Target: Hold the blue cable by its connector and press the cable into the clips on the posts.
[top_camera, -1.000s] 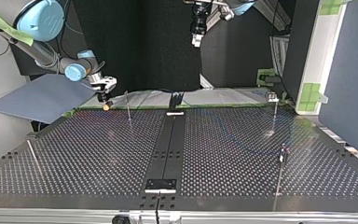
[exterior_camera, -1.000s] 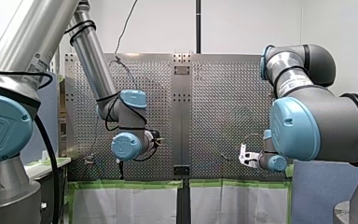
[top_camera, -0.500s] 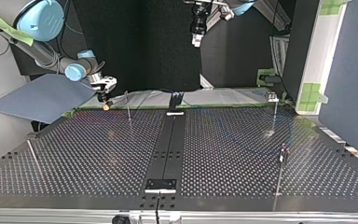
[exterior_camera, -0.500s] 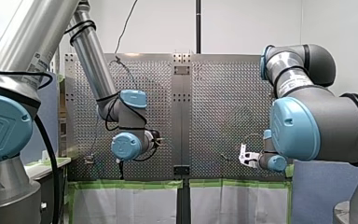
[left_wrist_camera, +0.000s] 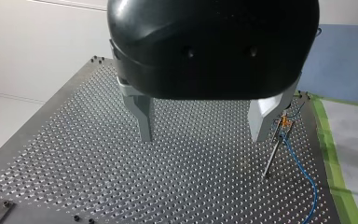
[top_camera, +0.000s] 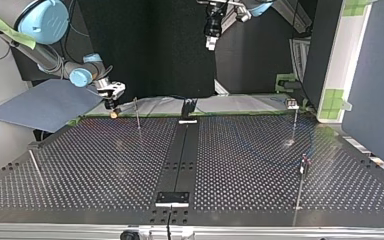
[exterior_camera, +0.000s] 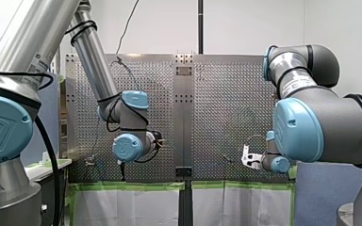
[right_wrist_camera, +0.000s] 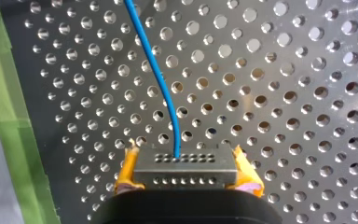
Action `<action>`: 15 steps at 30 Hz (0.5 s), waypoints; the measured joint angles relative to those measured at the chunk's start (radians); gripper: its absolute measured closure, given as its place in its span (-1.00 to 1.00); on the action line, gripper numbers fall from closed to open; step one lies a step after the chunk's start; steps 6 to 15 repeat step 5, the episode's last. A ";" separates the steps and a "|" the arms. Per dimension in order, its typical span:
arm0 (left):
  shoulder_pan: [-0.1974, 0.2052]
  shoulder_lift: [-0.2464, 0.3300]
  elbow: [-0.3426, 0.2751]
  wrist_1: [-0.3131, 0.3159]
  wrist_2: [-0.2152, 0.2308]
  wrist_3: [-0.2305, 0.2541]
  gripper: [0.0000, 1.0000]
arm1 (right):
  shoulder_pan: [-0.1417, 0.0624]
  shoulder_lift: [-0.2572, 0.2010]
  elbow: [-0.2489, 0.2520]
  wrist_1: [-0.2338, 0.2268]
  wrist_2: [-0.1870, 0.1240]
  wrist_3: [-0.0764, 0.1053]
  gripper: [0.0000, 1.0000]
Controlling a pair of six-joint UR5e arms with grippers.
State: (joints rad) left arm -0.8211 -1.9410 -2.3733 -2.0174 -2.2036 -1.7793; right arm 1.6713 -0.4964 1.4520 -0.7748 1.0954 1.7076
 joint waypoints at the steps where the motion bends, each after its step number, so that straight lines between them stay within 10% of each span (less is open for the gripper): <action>1: 0.000 0.000 0.000 0.000 0.000 0.000 -0.98 | 0.000 0.000 0.000 0.000 0.000 0.000 1.00; 15: 0.000 0.000 0.000 0.000 0.000 0.000 -0.98 | 0.000 0.000 0.000 0.000 0.000 0.000 1.00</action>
